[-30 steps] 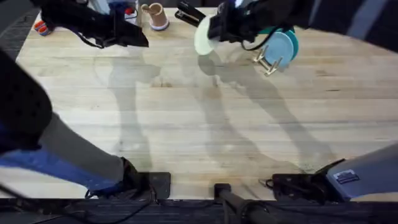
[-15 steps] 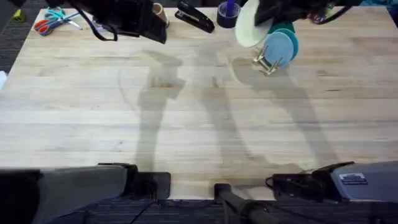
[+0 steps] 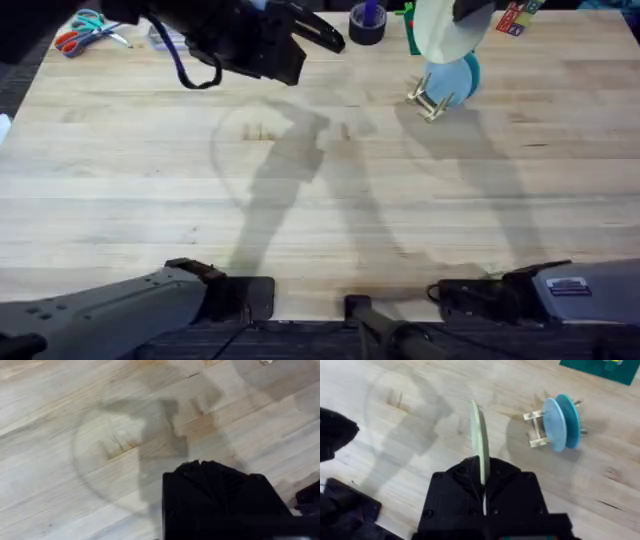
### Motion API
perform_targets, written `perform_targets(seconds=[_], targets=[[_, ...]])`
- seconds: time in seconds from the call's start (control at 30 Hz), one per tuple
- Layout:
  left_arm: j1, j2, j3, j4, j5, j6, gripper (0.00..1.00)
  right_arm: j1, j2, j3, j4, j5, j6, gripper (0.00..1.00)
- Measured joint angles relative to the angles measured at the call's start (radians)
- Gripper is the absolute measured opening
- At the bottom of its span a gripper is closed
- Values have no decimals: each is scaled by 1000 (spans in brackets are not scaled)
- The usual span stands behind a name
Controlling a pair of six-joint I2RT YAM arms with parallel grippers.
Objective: Pick up the plates from the table one by one and place each into a slot on the dish rack.
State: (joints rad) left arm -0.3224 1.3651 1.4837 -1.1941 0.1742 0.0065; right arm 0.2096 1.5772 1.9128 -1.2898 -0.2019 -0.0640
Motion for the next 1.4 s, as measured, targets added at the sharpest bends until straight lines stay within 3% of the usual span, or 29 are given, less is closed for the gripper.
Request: perform_targets(seconds=[0.07, 0.1, 0.13, 0.27, 0.3, 0.33, 0.77, 1.0, 1.4], targets=[[-11, 0, 0, 1, -8, -7, 41, 0, 0, 17, -21, 8, -25, 30], [-13, 0, 0, 1, -11, -11, 93, 0, 0, 22, -29, 10, -35, 30], [-13, 0, 0, 3, -15, -12, 208, 0, 0, 27, -36, 17, -45, 30], [-13, 0, 0, 4, -19, -18, 843, 0, 0, 33, -52, 54, -78, 30], [-13, 0, 0, 5, -19, -25, 954, 0, 0, 33, -51, 63, -88, 30], [-13, 0, 0, 4, -19, -23, 983, 0, 0, 33, -51, 70, -97, 30], [-13, 0, 0, 4, -22, -25, 994, 0, 0, 33, -51, 107, -312, 30], [-13, 0, 0, 4, -22, -25, 993, 0, 0, 33, -50, 189, -434, 30], [-13, 0, 0, 4, -22, -25, 994, 0, 0, 33, -50, 225, -484, 30]])
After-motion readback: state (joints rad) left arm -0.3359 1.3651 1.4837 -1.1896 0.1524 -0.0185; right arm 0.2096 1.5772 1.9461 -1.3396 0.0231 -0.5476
